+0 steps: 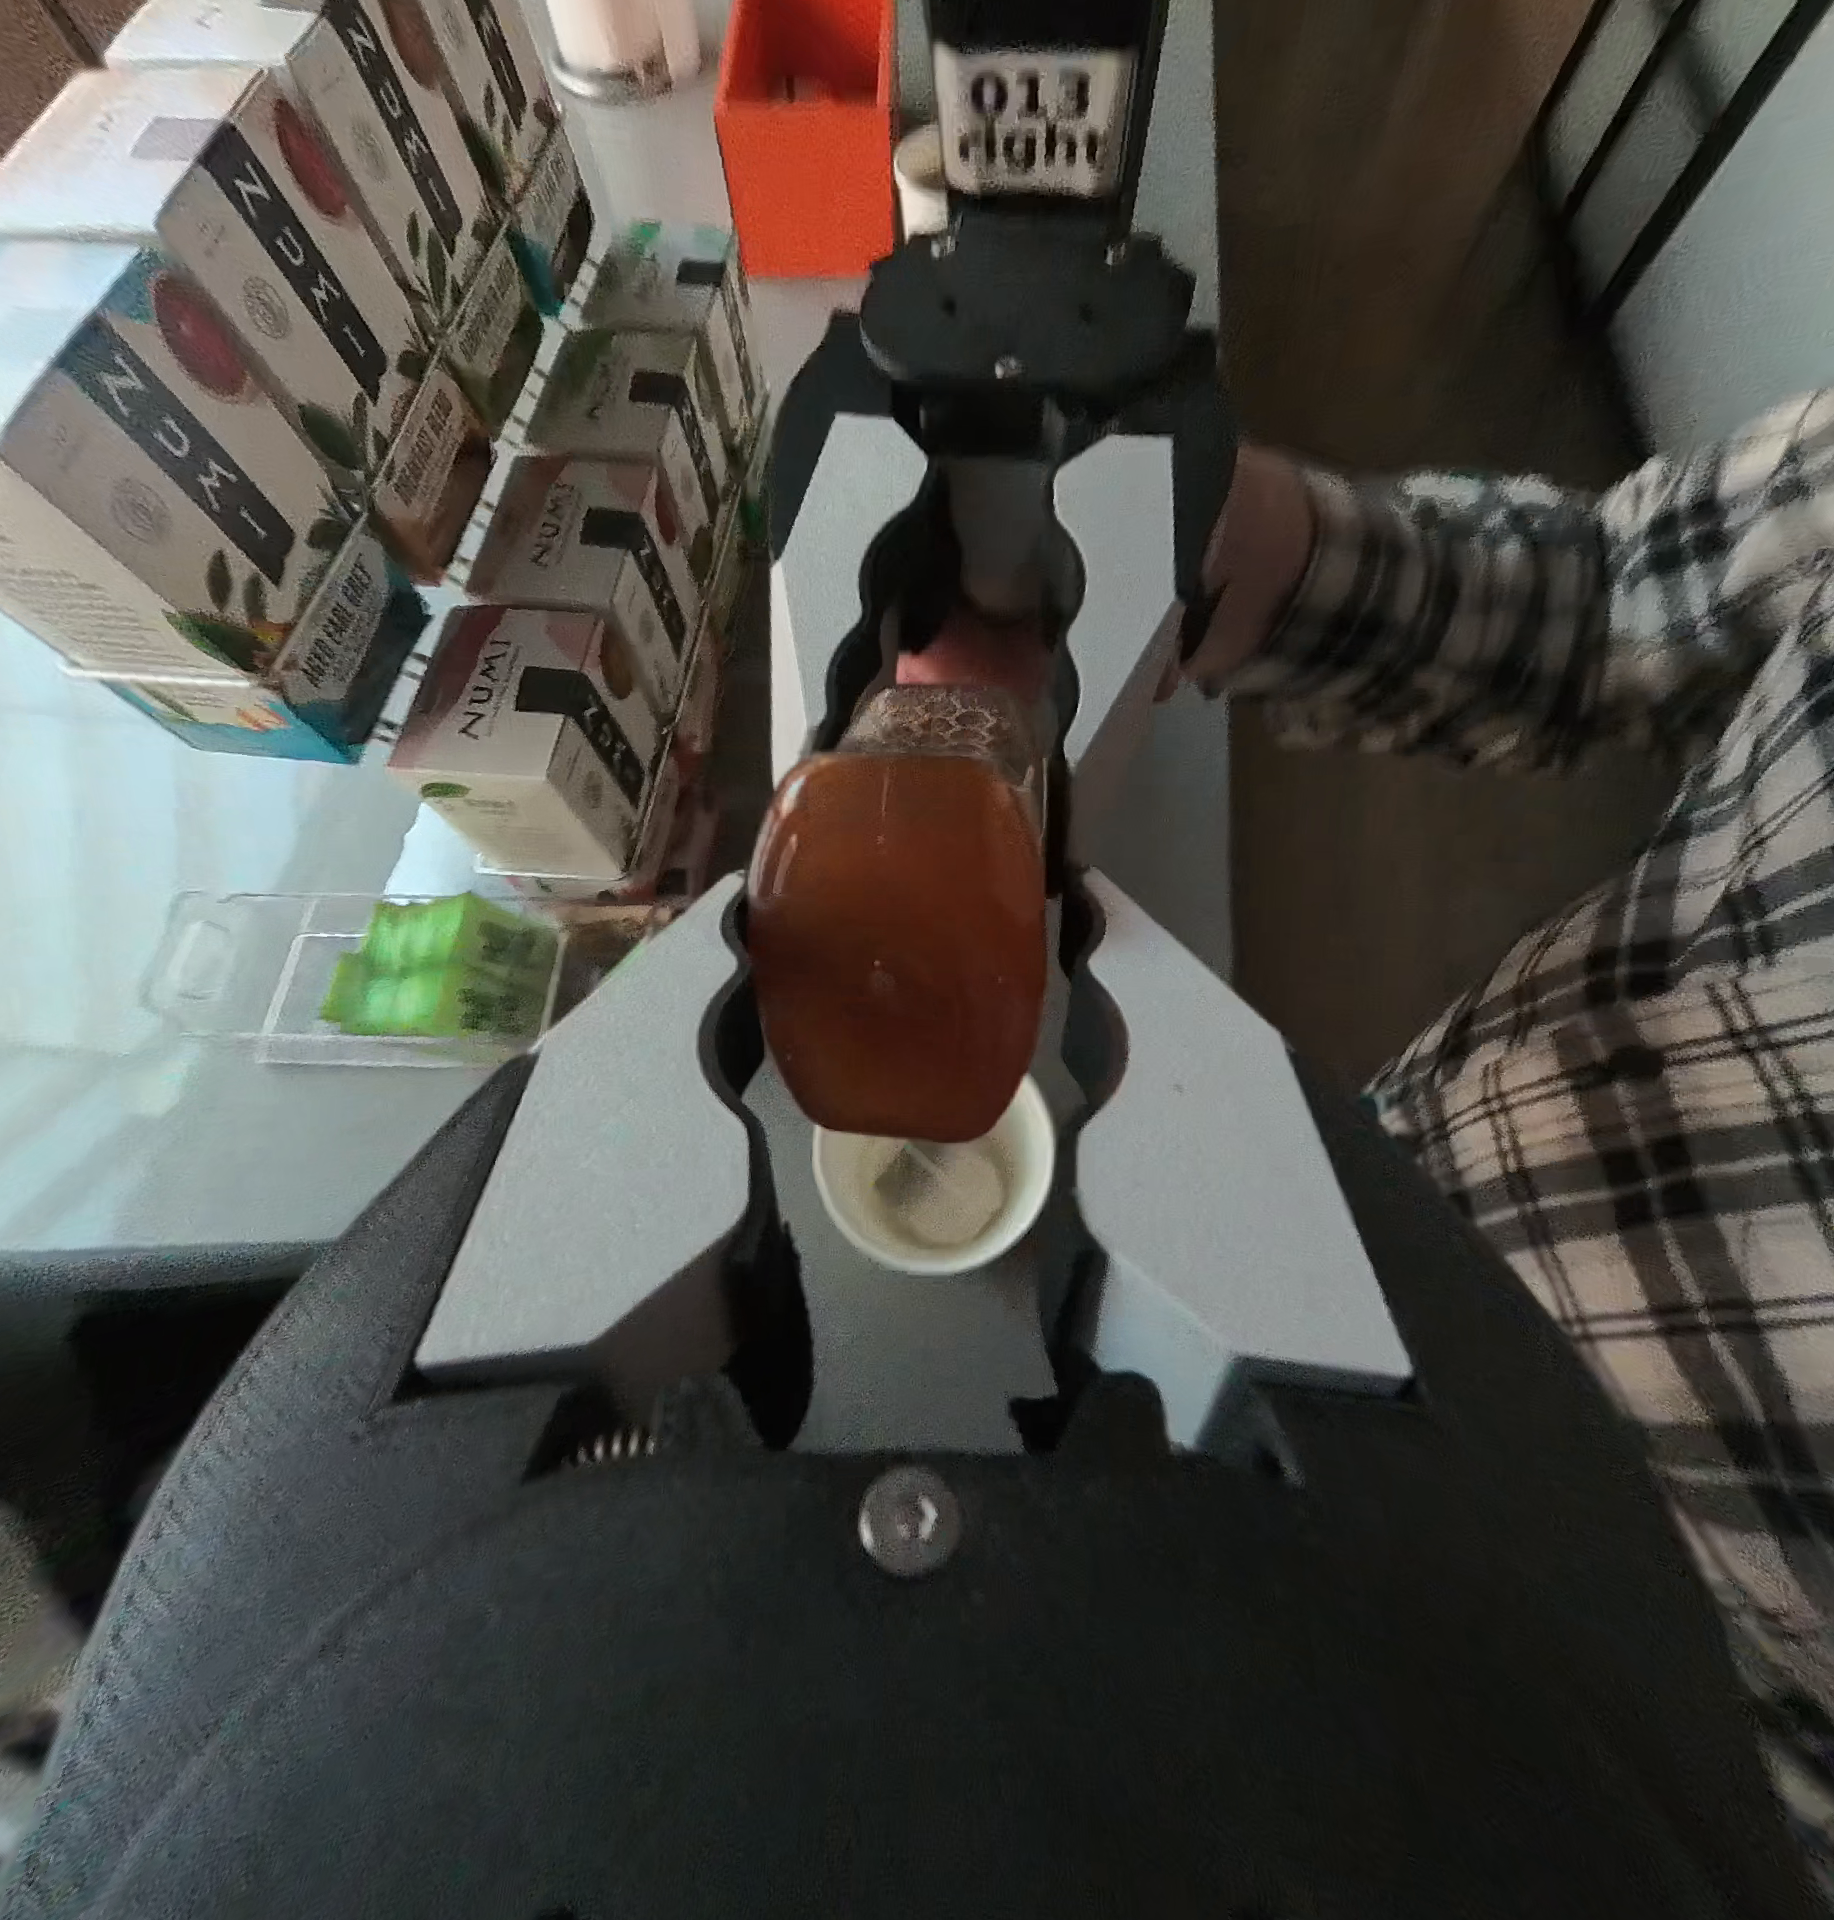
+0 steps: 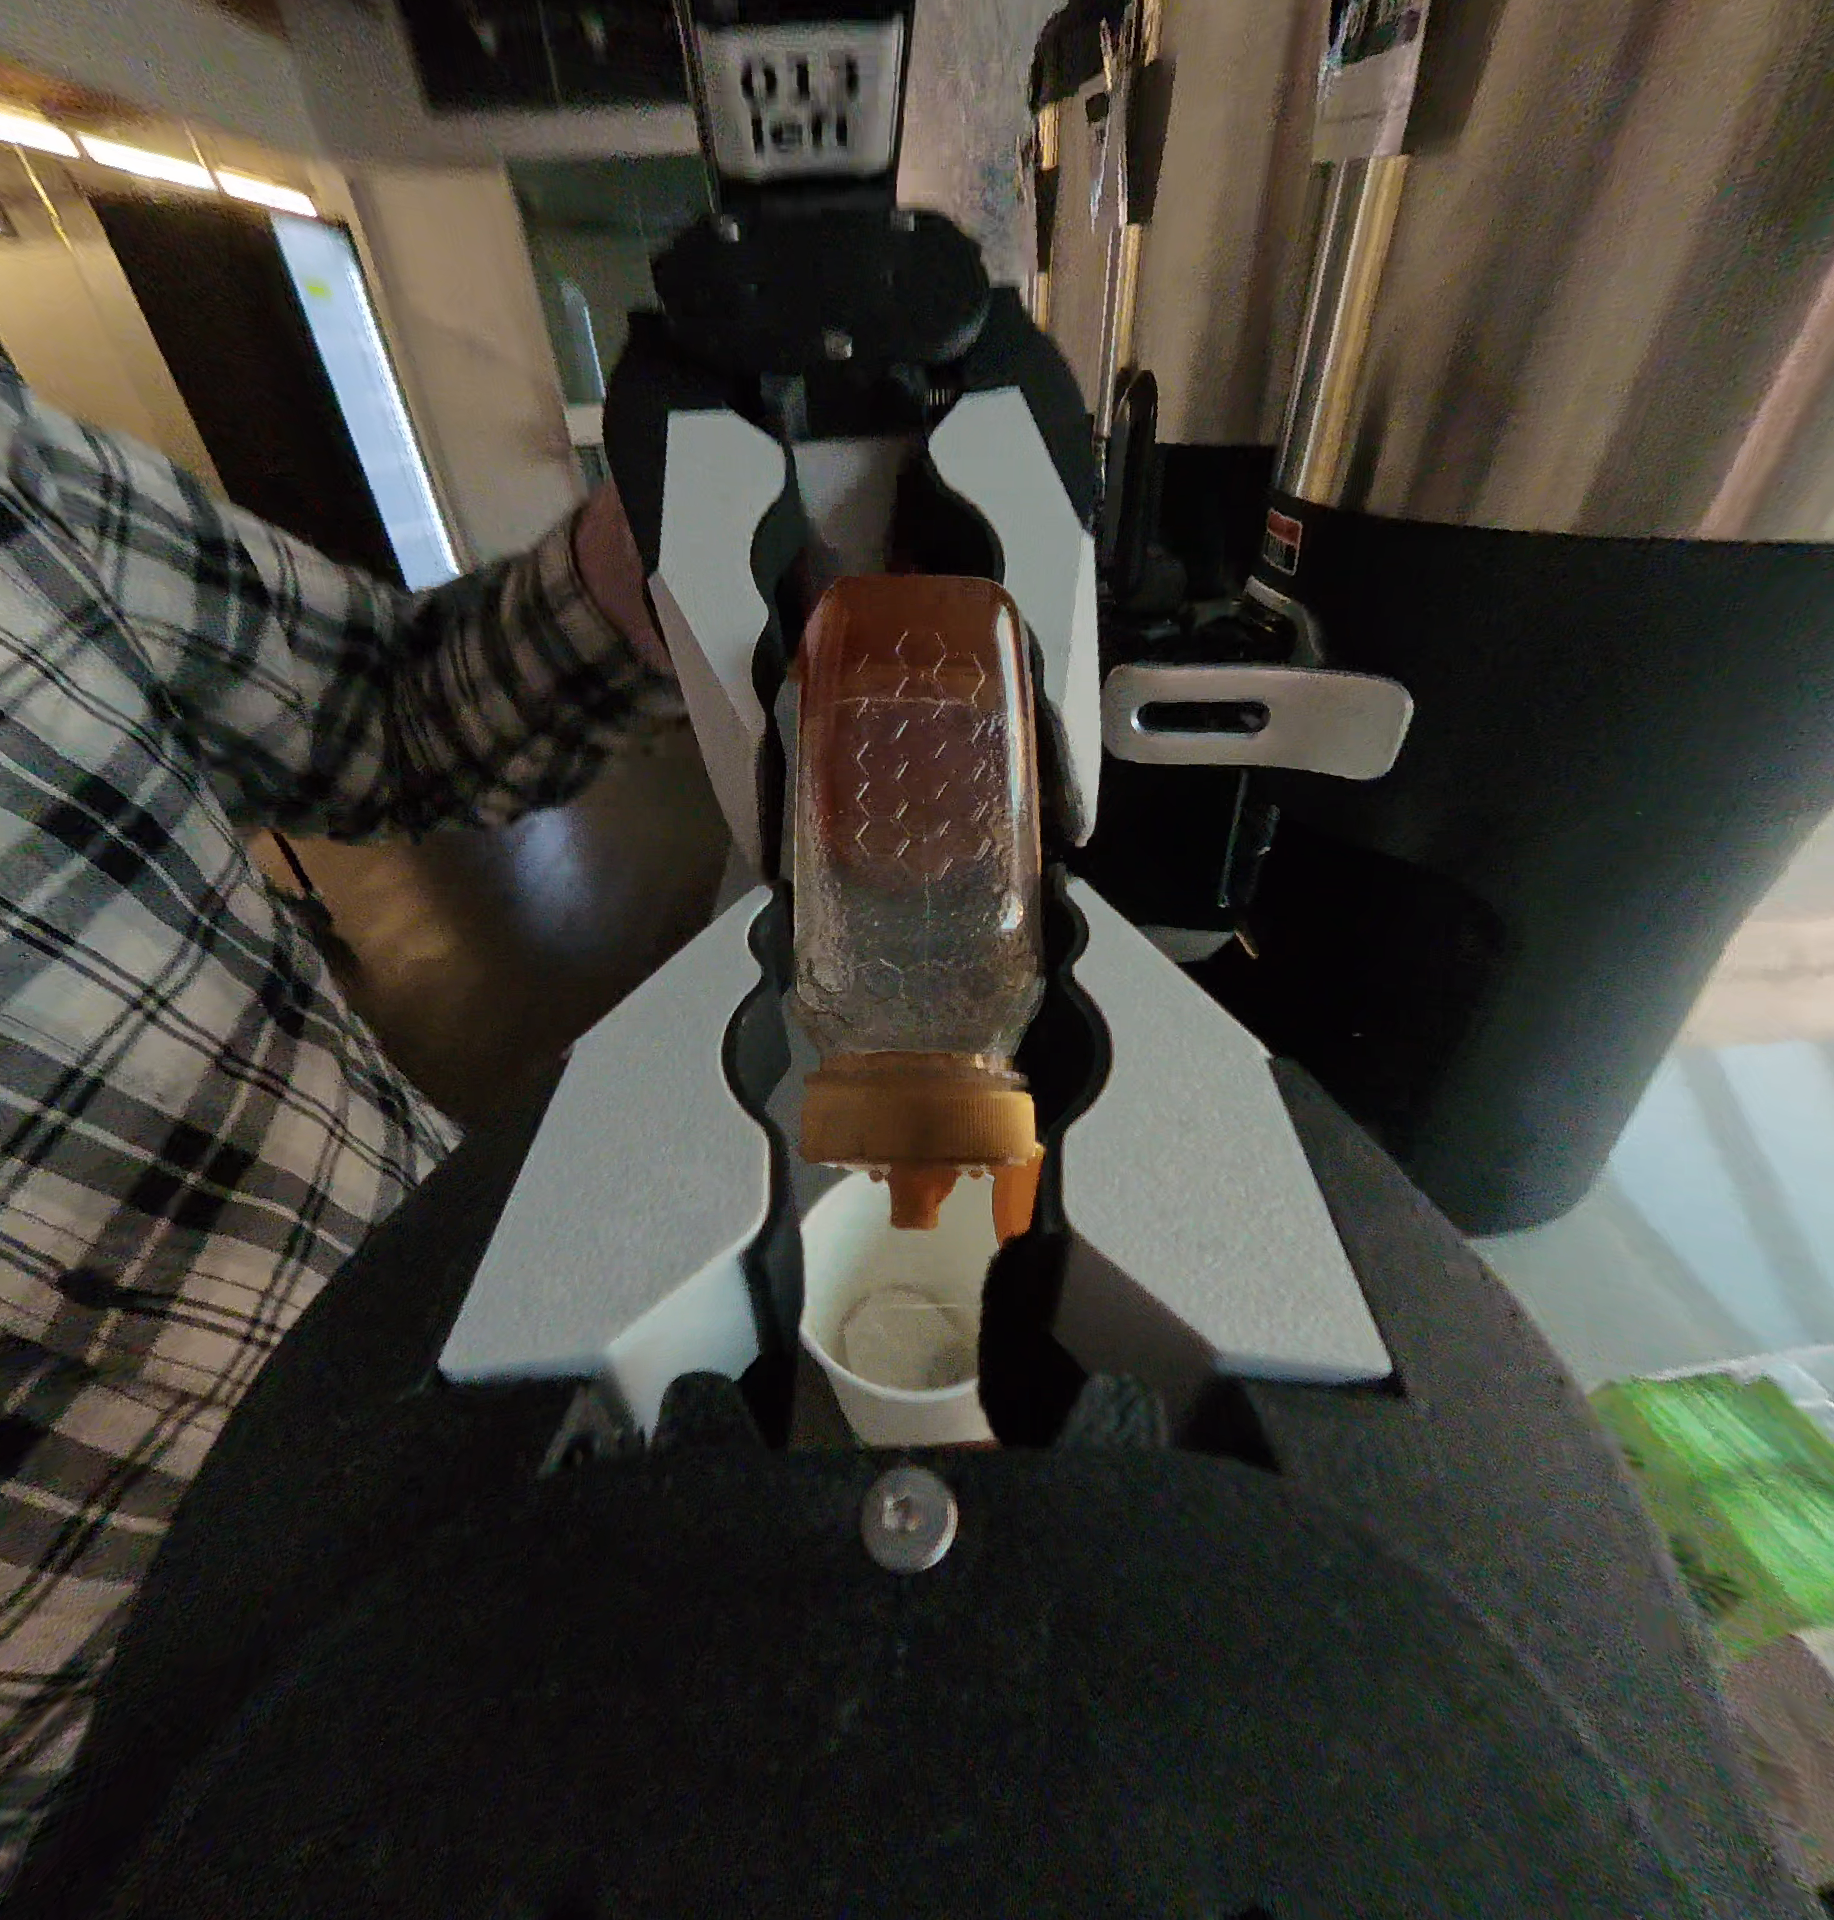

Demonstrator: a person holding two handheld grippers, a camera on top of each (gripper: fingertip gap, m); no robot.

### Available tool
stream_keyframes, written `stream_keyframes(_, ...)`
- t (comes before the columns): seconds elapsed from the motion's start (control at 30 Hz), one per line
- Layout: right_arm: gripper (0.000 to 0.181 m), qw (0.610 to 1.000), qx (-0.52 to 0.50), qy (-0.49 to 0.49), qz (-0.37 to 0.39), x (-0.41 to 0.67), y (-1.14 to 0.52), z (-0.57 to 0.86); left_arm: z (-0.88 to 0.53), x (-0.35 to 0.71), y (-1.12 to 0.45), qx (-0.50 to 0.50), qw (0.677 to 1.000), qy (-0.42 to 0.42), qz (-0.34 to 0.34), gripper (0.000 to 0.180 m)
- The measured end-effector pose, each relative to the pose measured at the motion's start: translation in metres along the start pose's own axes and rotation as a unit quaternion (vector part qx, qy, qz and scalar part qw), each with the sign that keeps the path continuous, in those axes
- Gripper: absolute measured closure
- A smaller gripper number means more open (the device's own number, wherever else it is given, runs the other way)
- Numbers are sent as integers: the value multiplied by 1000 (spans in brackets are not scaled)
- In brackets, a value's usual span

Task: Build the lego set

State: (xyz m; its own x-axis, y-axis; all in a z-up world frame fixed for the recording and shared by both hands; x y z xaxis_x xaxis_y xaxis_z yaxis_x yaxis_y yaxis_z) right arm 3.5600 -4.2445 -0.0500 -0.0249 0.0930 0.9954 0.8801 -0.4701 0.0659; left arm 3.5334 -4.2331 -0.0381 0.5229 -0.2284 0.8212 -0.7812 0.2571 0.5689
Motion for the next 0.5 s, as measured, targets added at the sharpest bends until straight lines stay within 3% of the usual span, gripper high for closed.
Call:
stream_keyframes(0.27, 135, 998, -2, -32, 61, 3, 3, 8, -6, -6, 12, 3, 990, 64, 125, 124)
stream_keyframes(0.4, 135, 992, 16, -56, 110, 11, 10, 11, -4, -8, 10, -29, 972, 120, 198, 121)
stream_keyframes(0.5, 135, 994, 21, -54, 97, 5, 1, 10, -2, -4, 4, -68, 954, 145, 255, 124)
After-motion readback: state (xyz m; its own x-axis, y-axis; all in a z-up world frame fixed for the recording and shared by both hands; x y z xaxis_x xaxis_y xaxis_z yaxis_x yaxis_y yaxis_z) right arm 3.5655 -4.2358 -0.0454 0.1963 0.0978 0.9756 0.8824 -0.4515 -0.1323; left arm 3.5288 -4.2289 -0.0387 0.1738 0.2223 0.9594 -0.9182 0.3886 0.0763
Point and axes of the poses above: each gripper's, where its closed fingertips meet, y back along the fingers, x out of its top, z = x × y across the jaws, the point moved 2 cm from there along y, back along the fingers, and after that the axes turned 2 degrees about -y, right-handed, at the moved point
